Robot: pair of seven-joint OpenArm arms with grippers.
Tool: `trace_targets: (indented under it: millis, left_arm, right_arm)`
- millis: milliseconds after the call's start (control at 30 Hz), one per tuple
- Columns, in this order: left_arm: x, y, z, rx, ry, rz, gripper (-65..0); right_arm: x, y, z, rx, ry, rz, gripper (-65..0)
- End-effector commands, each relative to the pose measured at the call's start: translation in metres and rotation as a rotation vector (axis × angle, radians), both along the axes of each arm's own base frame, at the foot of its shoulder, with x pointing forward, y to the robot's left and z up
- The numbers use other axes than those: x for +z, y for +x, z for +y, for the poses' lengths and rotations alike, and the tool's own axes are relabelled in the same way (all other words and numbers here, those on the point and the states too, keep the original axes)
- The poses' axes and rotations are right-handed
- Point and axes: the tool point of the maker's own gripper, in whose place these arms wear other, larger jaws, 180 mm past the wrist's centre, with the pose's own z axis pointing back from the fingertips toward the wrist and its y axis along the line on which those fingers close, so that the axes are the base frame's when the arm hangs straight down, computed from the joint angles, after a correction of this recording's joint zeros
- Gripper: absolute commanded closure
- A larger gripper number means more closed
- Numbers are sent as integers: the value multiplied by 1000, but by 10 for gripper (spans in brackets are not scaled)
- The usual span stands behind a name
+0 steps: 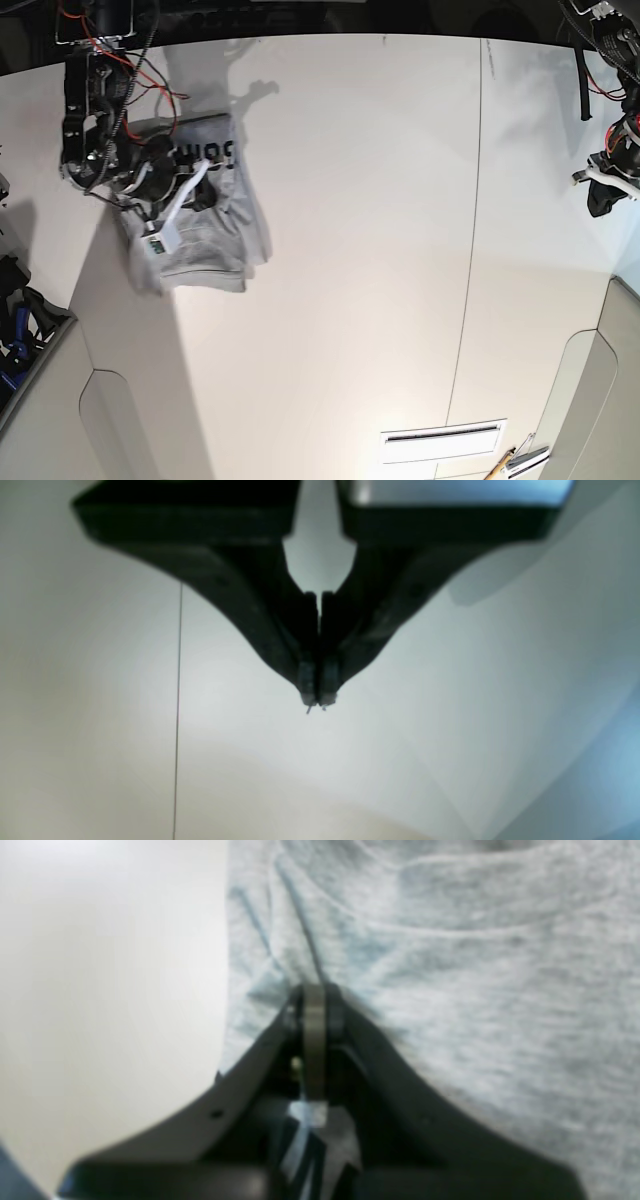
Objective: Fold the T-shirt properly
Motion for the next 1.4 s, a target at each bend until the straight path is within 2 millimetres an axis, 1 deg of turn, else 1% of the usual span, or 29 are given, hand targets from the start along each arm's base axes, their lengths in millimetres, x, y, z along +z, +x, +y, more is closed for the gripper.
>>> trace_targets:
  millis: [0, 67, 133, 200, 267, 400, 467, 533, 633, 733, 800, 867, 900, 967, 1033, 1067, 1167, 1233, 1300, 1367]
  left_arm:
    - [15, 6, 4, -4, 20, -48, 0]
    - [15, 6, 4, -4, 20, -47, 0]
    - [15, 6, 4, -4, 20, -48, 0]
    - [15, 6, 4, -4, 20, -47, 0]
    - [15, 7, 4, -4, 20, -48, 0]
    - [15, 7, 4, -4, 20, -48, 0]
    - [15, 6, 4, -3, 20, -48, 0]
    - [16, 7, 4, -4, 21, -49, 0]
    - [18, 9, 3, -7, 7, -62, 0]
    - [22, 11, 2, -13, -2, -77, 0]
    - [25, 12, 5, -20, 10, -79, 0]
    - [27, 12, 8, -26, 23, -68, 0]
    - [27, 10, 10, -30, 29, -51, 0]
    - [23, 5, 12, -41, 36, 2, 0]
    - [16, -3, 13, -57, 38, 68, 0]
    - [13, -8, 13, -68, 31, 93, 0]
    - [2, -30, 6, -141, 4, 174, 0]
    - [-8, -53, 4, -185, -5, 254, 0]
    - [-20, -79, 4, -217, -12, 343, 0]
    - [-28, -105, 5, -233, -17, 420, 0]
  right_arm:
    - [-3, -5, -30, -31, -82, 45, 0]
    - [5, -3, -54, -69, -87, 32, 0]
    - [13, -1, -73, -105, -80, 15, 0]
    - [20, 1, -85, -134, -67, 1, 0]
    - [23, 1, -90, -137, -62, -2, 0]
    - [27, 4, -84, -126, -26, -14, 0]
    - [35, 8, -80, -117, -7, -38, 0]
    - [48, 16, -77, -98, -14, -84, 0]
    - [81, 35, -71, -71, -32, -192, 0]
    - [121, 55, -64, -44, -50, -315, 0]
    - [145, 64, -59, -27, -62, -390, 0]
    - [161, 66, -56, -12, -76, -432, 0]
    - [163, 64, -54, -4, -83, -435, 0]
    - [155, 54, -53, 7, -98, -398, 0]
    - [137, 37, -53, 16, -105, -333, 0]
    - [126, 25, -51, 23, -104, -291, 0]
    - [95, -21, -48, 78, -120, -160, 0]
    - [79, -56, -51, 109, -147, -75, 0]
    - [69, -91, -57, 145, -196, 3, 0]
    - [66, -121, -66, 175, -249, 65, 0]
